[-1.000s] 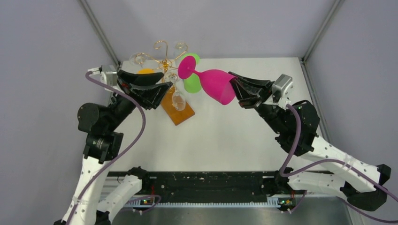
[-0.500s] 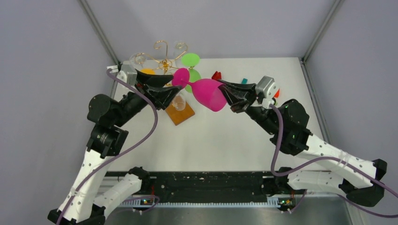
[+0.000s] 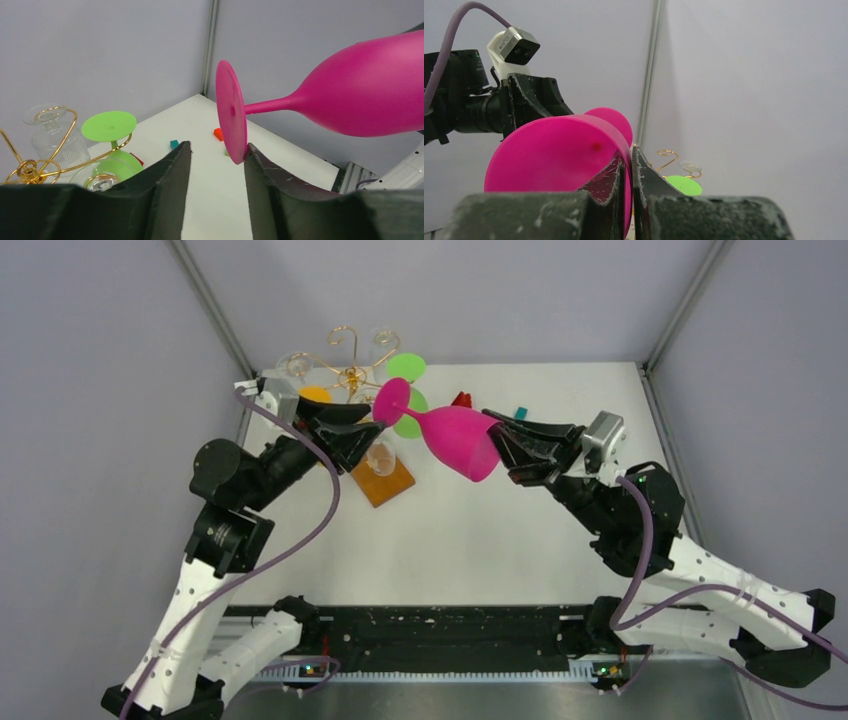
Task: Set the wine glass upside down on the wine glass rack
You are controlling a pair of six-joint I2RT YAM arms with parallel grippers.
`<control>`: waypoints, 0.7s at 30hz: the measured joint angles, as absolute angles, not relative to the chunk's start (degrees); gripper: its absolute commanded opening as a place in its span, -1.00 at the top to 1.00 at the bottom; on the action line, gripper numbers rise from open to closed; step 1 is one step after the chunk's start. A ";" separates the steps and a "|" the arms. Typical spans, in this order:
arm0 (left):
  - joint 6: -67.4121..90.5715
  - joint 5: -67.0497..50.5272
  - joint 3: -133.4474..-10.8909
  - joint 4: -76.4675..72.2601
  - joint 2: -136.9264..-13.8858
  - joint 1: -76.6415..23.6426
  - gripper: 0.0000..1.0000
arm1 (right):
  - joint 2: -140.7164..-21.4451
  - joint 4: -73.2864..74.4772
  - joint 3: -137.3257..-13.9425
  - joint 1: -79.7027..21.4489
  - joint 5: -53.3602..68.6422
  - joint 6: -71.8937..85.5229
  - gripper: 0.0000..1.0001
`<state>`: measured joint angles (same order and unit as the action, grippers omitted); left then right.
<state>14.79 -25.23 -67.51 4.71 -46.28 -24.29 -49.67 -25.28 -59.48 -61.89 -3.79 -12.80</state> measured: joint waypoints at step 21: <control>14.83 -26.02 -67.48 4.97 -46.63 -25.52 0.97 | -51.94 -23.46 -60.18 -61.87 0.05 -10.22 1.00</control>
